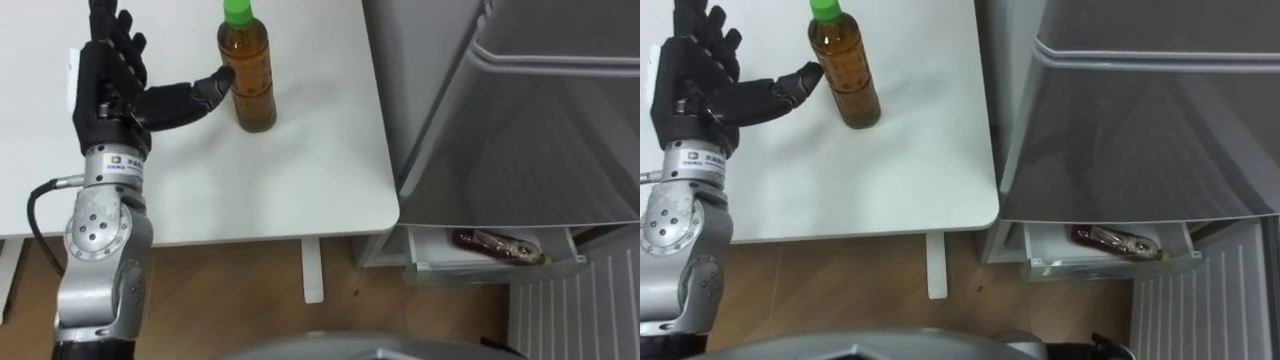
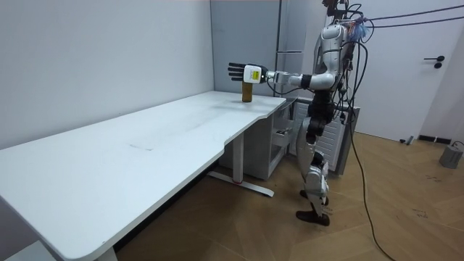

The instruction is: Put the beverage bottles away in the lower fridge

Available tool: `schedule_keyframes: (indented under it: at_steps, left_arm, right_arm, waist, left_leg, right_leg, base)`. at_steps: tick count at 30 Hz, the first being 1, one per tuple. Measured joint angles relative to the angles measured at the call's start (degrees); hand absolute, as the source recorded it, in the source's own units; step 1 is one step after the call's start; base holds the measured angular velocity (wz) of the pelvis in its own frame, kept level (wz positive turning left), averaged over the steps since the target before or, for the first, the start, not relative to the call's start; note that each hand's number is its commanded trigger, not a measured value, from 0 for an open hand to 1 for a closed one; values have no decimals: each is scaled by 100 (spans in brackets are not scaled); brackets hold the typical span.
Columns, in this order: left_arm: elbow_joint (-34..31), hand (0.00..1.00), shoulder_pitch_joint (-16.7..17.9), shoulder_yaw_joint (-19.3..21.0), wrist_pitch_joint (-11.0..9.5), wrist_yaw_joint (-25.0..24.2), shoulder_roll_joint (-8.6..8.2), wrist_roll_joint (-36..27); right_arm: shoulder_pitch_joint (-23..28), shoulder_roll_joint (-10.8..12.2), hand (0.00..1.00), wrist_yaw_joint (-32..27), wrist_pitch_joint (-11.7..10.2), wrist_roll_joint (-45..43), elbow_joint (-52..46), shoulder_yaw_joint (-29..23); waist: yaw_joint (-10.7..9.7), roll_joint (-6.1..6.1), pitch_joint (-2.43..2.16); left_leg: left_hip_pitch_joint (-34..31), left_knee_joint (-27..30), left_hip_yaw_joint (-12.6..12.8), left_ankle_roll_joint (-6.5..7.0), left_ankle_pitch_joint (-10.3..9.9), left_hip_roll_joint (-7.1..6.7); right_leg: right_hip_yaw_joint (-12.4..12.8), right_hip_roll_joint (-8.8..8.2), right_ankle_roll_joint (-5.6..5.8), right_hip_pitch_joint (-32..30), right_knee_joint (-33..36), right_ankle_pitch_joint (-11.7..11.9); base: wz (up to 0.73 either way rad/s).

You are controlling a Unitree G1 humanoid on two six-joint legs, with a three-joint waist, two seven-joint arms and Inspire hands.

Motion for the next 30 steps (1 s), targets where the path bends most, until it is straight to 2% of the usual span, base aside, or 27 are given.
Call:
schedule_keyframes:
  at_steps: [7,13,18,22,26,30]
  left_arm:
    - [383,0,-52,18,82,2,11,44]
    - [628,0,-354,167,178,1,18,-6]
    - [978,0,-660,241,220,-137,105,-112]
    - [1063,0,-666,252,255,-211,175,-122]
    - [1101,0,-666,246,376,-273,270,-100]
    - [1104,0,-692,250,416,-302,288,-98]
  right_arm:
    - [78,-5,0,-45,49,-30,-12,-12]
    - [109,-4,0,-38,142,-43,-36,-12]
    - [134,-30,0,-41,168,-93,-58,-16]
    - [114,-49,0,-42,183,-413,-58,-31]
    - [83,-62,0,-40,222,-735,-67,-41]
    - [86,-106,0,-44,254,-737,-58,-42]
  waist:
    - [3,37,27]
    - [-40,60,44]
    - [-28,95,52]
    - [-50,103,53]
    - [-68,96,57]
    - [-68,83,64]
  left_leg:
    - [44,-26,87,-2,2,10]
    - [68,-56,149,-2,2,23]
    - [95,-54,171,-4,3,29]
    - [95,-54,179,-5,3,29]
    - [93,-57,184,-4,3,29]
    - [94,-58,208,-5,3,31]
  right_leg:
    - [119,25,-11,31,6,7]
    - [161,41,-22,29,10,15]
    - [221,43,-23,19,15,15]
    - [241,45,-23,10,17,15]
    - [246,44,-23,4,20,15]
    - [262,45,-23,-4,21,15]
  base:
    - [-6]
    - [-6]
    - [-2]
    - [-3]
    - [0]
    - [-1]
